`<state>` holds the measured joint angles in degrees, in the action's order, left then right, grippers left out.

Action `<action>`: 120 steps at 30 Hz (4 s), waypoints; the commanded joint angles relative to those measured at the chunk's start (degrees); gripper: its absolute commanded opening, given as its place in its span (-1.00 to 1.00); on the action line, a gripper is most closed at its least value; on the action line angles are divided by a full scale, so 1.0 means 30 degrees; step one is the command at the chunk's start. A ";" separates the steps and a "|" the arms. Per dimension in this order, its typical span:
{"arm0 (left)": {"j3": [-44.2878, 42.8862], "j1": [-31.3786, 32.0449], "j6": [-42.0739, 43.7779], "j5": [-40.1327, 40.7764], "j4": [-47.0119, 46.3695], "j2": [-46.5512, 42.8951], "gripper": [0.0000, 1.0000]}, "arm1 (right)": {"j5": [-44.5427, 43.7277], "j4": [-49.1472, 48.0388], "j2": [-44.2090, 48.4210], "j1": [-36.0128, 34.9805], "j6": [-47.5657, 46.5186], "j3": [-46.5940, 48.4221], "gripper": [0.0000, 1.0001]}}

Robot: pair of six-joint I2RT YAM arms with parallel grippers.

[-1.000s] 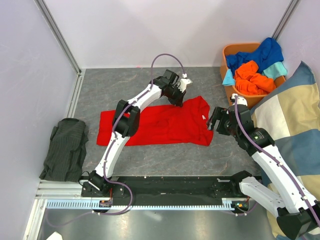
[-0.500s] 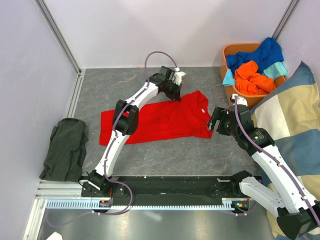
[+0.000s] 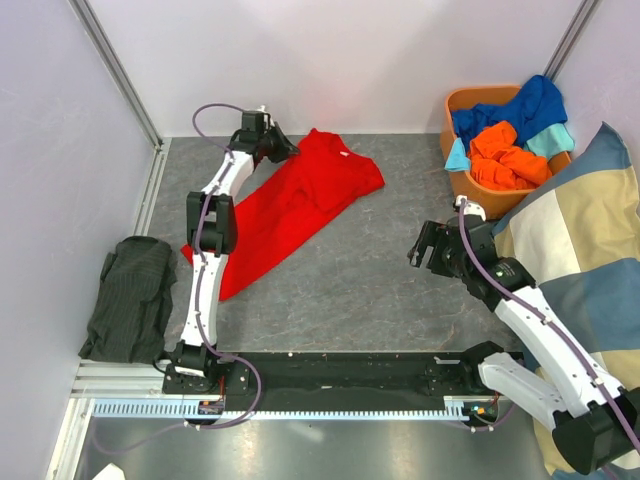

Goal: Fold and stack the t-shirts
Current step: Rotate the tshirt 90 degrees

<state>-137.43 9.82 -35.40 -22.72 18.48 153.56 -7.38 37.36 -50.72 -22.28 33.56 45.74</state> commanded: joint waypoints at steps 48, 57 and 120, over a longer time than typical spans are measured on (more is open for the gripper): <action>1.7917 -0.7728 0.0520 0.1304 -0.4051 -1.9339 1.00 | -0.2375 -1.0786 -2.6625 -1.3549 1.1020 1.4723 0.65; 1.8591 -0.8021 0.0315 0.1070 -0.4313 -1.9662 1.00 | -0.2024 -1.0433 -2.8355 -1.3111 1.0932 1.5546 0.33; 3.6375 1.1693 -0.5545 0.7309 0.3275 -3.3143 0.90 | -0.4338 -0.4136 -0.8704 -1.1967 0.9027 -0.3116 -1.00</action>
<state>-27.49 43.27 -48.51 -4.32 29.02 51.57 -21.30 23.42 -79.33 -58.00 61.01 37.34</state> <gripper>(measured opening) 0.952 0.010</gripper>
